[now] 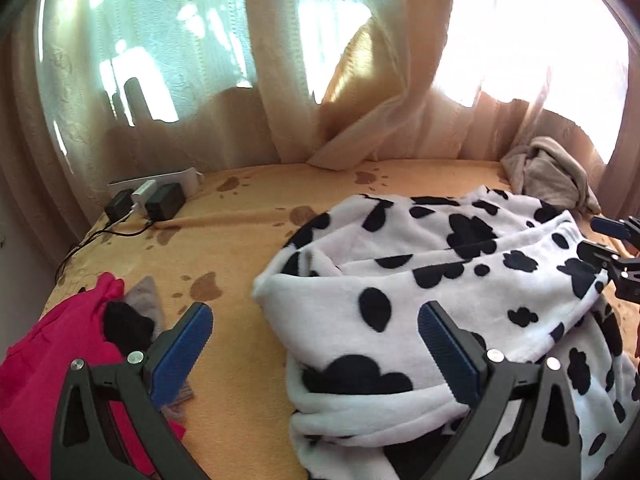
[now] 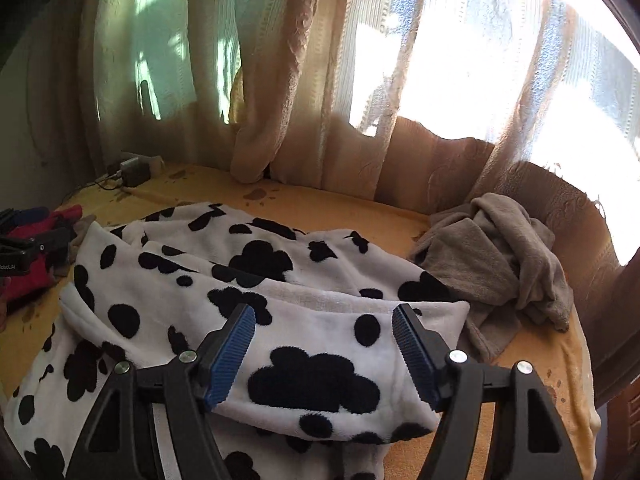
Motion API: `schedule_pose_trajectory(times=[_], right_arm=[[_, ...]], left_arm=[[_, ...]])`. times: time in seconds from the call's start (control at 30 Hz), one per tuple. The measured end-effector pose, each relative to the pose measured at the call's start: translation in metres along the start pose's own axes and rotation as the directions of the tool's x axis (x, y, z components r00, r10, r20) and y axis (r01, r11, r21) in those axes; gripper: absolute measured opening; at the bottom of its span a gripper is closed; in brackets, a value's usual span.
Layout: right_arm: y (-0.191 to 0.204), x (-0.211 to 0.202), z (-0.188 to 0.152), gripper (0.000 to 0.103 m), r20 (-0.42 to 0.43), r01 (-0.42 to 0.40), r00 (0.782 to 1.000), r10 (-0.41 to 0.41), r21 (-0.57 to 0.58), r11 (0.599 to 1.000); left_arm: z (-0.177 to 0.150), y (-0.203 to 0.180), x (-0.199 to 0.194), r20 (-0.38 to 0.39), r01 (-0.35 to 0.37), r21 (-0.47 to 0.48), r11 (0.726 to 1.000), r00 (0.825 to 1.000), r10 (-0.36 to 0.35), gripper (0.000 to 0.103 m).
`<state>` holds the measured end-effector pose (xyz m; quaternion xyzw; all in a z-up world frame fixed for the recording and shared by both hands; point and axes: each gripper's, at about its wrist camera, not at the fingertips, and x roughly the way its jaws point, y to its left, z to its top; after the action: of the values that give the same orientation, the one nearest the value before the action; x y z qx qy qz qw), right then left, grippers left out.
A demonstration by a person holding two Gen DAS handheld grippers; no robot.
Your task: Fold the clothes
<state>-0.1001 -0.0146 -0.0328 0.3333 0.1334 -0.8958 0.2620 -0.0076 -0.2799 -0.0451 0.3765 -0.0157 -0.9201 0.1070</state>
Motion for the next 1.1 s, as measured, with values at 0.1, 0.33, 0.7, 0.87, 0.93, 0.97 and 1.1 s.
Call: schedule_pose_trajectory(times=[0.1,0.33,0.7,0.87,0.93,0.97,1.1], right_arm=[[-0.005,0.026,-0.012,0.074,-0.069,-0.041,0.997,0.043,0.021,0.999],[-0.012,0.047,-0.045,0.074,-0.160,-0.037,0.986,0.041,0.029,0.999],[-0.004,0.029,-0.037,0.077,-0.118,0.025,0.993,-0.020,0.040,0.999],[-0.009,-0.007,-0.020,0.077,-0.025,0.047,0.999,-0.045,0.082,0.996],[-0.007,0.003,-0.018,0.077,-0.051,0.039,0.998,-0.036,0.073,0.997],[-0.005,0.007,-0.018,0.077,-0.064,0.036,0.997,-0.031,0.069,0.997],[0.000,0.036,-0.031,0.077,-0.136,0.034,0.990,-0.026,0.056,0.998]], left_arm=[[-0.006,-0.020,0.032,-0.044,-0.067,0.085,0.994,0.996,0.071,0.103],[-0.017,0.012,0.080,-0.138,0.033,-0.025,0.999,0.990,-0.036,0.103],[0.002,0.012,0.079,-0.113,-0.046,0.046,0.998,0.992,0.051,0.103],[0.009,0.023,0.036,-0.006,-0.114,0.005,0.993,0.993,0.114,0.103],[0.010,0.018,0.034,-0.019,-0.071,0.014,0.997,0.997,0.072,0.103],[0.009,0.012,0.038,-0.033,-0.055,0.033,0.998,0.998,0.056,0.103],[-0.004,-0.011,0.069,-0.113,-0.043,0.129,0.991,0.992,0.057,0.103]])
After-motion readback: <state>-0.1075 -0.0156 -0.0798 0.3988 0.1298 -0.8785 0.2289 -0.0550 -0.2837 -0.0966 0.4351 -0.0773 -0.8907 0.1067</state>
